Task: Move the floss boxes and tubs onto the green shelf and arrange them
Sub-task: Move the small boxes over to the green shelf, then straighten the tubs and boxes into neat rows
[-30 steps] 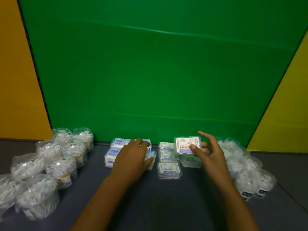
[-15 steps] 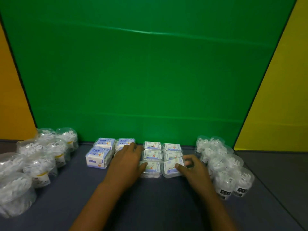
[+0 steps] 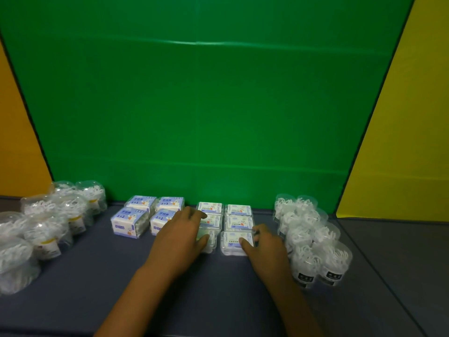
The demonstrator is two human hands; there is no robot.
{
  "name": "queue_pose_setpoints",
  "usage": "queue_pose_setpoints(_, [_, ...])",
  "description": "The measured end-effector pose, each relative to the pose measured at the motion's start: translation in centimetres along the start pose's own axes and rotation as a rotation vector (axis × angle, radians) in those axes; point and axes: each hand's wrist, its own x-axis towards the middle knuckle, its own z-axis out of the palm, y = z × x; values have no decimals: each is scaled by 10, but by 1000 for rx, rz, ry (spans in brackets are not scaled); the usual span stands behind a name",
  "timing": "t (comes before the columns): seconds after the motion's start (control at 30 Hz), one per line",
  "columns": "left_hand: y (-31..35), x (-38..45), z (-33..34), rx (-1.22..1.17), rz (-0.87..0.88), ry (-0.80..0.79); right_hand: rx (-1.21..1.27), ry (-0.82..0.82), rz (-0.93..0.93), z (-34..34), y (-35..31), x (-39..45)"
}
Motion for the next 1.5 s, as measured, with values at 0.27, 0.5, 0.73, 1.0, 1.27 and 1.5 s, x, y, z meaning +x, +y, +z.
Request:
queue_pose_setpoints(0.27, [1,-9,-5,54,-5,20,-118,-45,-245,-19,-4,-3])
queue_pose_setpoints(0.5, [-21,-31,-27,99,-25,48,-406,-67,-411,-31,-37,-9])
queue_pose_setpoints(0.73, [-73,-86,-66,105,-69,75,-406,-34,-474,-13,-99,-44])
queue_pose_setpoints(1.0, [-157,-184,-124,130,-180,106,-309,-110,-577,37,-196,-113])
queue_pose_setpoints(1.27, [-224,-257,-165,146,-280,134,-227,-177,-658,92,-269,-155])
queue_pose_setpoints(1.5, [-266,-262,-177,136,-352,173,-157,-172,-731,125,-306,-145])
